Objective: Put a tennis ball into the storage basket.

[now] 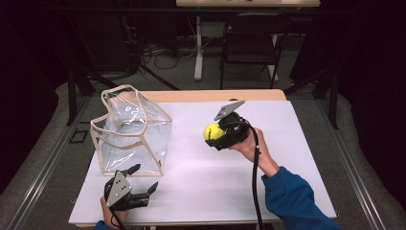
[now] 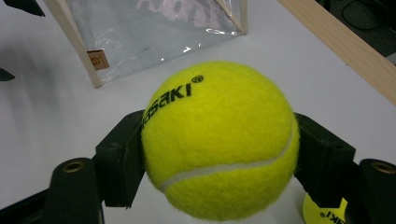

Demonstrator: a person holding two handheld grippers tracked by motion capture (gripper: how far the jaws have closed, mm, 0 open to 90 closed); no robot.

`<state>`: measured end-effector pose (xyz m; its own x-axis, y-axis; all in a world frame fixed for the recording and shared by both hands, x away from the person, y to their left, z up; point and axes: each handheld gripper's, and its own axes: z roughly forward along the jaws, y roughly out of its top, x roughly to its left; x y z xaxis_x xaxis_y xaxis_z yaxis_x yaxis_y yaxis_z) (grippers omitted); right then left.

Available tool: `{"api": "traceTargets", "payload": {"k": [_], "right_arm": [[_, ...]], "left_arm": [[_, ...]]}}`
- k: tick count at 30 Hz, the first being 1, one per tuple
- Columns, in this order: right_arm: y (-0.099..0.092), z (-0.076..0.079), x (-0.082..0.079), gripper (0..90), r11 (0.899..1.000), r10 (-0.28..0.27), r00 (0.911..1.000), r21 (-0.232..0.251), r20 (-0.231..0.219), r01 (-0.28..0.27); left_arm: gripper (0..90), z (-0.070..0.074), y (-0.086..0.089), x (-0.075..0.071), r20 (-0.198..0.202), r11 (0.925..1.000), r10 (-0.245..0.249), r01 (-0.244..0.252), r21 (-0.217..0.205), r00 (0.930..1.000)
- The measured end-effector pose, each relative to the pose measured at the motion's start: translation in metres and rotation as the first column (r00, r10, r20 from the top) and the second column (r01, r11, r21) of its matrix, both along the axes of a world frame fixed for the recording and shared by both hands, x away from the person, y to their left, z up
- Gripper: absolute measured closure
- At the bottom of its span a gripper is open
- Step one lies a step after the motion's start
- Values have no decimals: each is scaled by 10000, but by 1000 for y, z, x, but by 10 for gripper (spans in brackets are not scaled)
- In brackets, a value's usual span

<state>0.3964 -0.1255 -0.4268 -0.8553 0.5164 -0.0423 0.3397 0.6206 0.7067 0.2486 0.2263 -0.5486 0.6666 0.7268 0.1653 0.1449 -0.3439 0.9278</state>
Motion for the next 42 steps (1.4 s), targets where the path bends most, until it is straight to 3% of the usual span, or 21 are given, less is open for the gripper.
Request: {"api": "traceTargets", "payload": {"k": [42], "right_arm": [[27,27,10,265,9991,359,9978,195,553,-370]], "left_arm": [[158,0,0,0,44,10000,-11,11,-34,10000]]}}
